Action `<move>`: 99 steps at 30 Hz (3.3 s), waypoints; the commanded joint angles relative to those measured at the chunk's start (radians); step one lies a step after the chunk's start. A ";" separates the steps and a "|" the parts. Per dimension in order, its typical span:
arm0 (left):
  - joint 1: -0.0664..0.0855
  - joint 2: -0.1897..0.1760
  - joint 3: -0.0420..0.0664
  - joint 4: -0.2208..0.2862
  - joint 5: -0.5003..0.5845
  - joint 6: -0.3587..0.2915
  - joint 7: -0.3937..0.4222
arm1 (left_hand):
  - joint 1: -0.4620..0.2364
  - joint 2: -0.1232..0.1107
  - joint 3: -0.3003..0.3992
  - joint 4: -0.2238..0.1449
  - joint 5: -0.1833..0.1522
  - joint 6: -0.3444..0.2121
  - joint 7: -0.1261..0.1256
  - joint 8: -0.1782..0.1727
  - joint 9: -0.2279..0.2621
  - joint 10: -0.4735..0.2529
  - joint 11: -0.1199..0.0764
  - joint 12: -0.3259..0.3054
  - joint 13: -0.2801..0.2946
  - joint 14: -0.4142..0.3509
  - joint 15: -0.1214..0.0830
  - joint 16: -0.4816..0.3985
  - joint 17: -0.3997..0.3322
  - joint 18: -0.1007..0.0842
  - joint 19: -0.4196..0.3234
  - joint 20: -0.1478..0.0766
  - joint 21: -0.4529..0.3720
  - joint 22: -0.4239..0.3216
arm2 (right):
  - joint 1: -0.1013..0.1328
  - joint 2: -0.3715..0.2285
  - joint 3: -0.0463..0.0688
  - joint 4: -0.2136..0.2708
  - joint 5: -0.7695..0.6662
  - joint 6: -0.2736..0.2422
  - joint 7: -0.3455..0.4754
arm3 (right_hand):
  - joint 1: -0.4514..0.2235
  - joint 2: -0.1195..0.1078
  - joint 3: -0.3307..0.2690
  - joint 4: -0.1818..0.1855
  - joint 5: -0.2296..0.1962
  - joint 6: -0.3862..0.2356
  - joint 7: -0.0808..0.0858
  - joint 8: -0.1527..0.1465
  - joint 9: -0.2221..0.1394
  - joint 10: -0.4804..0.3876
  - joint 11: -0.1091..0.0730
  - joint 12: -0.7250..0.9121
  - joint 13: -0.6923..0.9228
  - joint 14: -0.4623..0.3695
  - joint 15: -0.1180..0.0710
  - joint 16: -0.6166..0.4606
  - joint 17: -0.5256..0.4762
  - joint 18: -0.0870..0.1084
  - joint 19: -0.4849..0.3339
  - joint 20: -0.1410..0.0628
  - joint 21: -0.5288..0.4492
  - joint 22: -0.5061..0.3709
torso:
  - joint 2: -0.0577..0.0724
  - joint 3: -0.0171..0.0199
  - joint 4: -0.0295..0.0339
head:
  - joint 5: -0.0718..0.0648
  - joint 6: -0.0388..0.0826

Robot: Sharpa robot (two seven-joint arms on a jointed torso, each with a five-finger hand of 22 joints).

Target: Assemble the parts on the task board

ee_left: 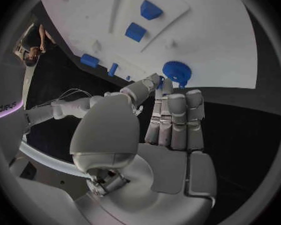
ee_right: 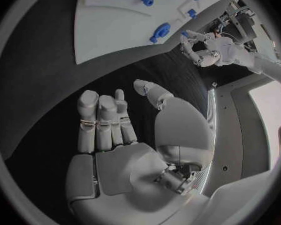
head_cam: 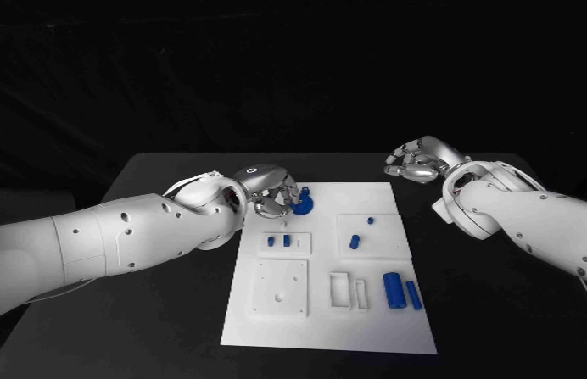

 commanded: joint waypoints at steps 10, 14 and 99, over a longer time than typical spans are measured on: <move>-0.001 -0.027 -0.001 0.006 0.036 0.102 0.000 | -0.006 0.006 0.004 -0.003 0.003 0.008 -0.003 0.005 0.001 0.009 -0.002 -0.007 0.001 0.005 0.001 0.005 -0.002 0.016 0.005 -0.047 0.005 0.001 | -0.001 -0.001 0.000 0.003 -0.003 0.012 0.009 | 0.003 0.009 0.000 -0.007 0.005 0.002 0.006 0.002 -0.002 -0.002 0.006 0.003 -0.002 -0.004 0.006 0.003 -0.001 0.085 0.000 -0.008 -0.006 0.016 | 0.000 -0.0007 0.0003 | 0.004 -0.002; -0.013 -0.023 -0.002 -0.003 0.031 0.099 0.001 | -0.006 0.006 0.004 -0.003 0.003 0.008 -0.003 0.005 0.000 0.010 -0.002 -0.007 0.001 0.005 0.001 0.005 -0.002 0.016 0.005 -0.047 0.005 0.001 | -0.001 0.001 0.000 0.004 -0.003 0.012 0.009 | 0.003 0.009 0.000 -0.007 0.005 0.002 0.006 0.002 -0.002 -0.002 0.006 0.003 -0.002 -0.004 0.006 0.003 -0.001 0.085 0.000 -0.008 -0.006 0.016 | 0.001 -0.0005 0.0001 | 0.007 -0.003; -0.034 0.004 -0.035 -0.009 -0.177 0.082 0.015 | -0.008 -0.003 0.009 -0.013 0.021 0.022 -0.008 0.009 -0.004 0.031 -0.008 -0.011 0.005 0.006 -0.005 0.006 -0.005 0.013 0.005 -0.051 0.007 0.007 | -0.001 -0.005 0.000 0.007 -0.003 0.012 0.009 | 0.002 0.010 -0.001 -0.009 0.005 0.001 0.007 0.003 -0.002 -0.002 0.006 0.004 -0.003 -0.004 0.006 0.003 -0.001 0.085 0.000 -0.008 -0.007 0.016 | 0.001 -0.0003 -0.0018 | -0.001 -0.013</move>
